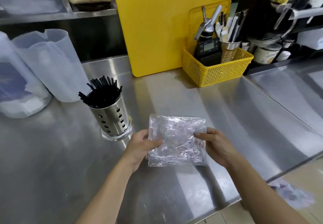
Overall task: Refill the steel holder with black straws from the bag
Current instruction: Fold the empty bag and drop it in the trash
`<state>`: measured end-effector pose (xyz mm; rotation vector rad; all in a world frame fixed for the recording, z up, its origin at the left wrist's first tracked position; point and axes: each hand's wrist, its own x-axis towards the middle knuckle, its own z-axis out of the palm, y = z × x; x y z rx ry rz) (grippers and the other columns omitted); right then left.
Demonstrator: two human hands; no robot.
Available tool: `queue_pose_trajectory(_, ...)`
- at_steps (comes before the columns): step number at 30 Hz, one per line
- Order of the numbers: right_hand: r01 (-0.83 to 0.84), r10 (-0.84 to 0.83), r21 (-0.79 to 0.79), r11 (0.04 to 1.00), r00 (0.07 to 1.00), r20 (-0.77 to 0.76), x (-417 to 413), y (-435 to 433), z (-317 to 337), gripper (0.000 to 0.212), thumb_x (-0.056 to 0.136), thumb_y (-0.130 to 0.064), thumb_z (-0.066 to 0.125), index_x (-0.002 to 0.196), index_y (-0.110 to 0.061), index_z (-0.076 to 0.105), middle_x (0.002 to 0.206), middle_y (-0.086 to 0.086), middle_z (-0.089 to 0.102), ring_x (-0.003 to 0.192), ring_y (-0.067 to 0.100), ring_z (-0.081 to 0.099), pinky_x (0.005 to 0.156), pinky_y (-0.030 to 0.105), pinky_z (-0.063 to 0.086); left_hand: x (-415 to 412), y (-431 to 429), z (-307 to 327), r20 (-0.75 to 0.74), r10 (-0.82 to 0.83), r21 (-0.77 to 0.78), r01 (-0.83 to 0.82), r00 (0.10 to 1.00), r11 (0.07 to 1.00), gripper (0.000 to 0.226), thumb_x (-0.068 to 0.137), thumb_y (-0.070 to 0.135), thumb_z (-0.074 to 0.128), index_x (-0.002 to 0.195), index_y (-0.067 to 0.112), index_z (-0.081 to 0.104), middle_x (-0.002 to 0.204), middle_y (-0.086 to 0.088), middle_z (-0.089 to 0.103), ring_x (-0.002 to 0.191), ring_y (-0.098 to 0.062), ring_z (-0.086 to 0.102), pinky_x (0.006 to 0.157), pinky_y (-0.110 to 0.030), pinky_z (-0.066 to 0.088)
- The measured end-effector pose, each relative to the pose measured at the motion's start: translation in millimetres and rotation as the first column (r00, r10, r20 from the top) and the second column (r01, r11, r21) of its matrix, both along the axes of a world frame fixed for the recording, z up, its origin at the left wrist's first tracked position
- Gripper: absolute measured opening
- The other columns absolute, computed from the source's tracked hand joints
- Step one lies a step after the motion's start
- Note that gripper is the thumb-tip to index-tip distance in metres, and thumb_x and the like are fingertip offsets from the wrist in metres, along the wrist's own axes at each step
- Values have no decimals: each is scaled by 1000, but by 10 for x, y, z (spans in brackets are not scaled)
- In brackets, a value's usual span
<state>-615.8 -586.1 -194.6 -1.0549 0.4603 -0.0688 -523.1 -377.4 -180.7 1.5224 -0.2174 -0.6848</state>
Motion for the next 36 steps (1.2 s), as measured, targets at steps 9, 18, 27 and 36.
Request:
queue_pose_trajectory(9, -51, 58, -162, 986, 998, 40, -487, -668, 58, 81, 41, -16, 89, 114, -18, 52, 97, 17, 71, 84, 30, 68, 75, 41, 46, -374, -738, 69, -45, 59, -12, -59, 997, 998, 5, 86, 5, 59, 90, 4, 57, 75, -1, 68, 63, -17, 65, 51, -25, 51)
queue_pose_trajectory(18, 212, -200, -235, 948, 977, 76, -1474, -2273, 50, 41, 69, 18, 61, 95, -13, 55, 69, 4, 74, 56, 17, 66, 49, 26, 50, -1346, -2527, 98, 38, -6, 10, 5, 999, 1000, 52, 60, 37, 71, 93, 0, 55, 94, -17, 67, 91, -32, 63, 90, -60, 45)
queue_pose_trajectory(27, 465, -480, -264, 845, 877, 6, -2863, -3575, -66, 26, 75, 10, 63, 89, -11, 60, 66, -2, 72, 55, 14, 64, 51, 24, 51, -2376, -3994, -139, 6, -158, 50, 158, 987, 986, 24, 76, 11, 71, 81, 21, 50, 68, 0, 63, 57, -13, 57, 66, -47, 52)
queue_pose_trajectory(36, 585, -706, -478, 655, 700, -109, -3637, -3760, -664, 42, 80, 2, 63, 110, -21, 44, 70, 12, 59, 57, 24, 57, 55, 34, 48, -3107, -4533, -590, 400, -446, 279, 357, 801, 891, 60, 92, 10, 48, 119, 59, 29, 116, 6, 50, 95, -11, 54, 77, -28, 49)
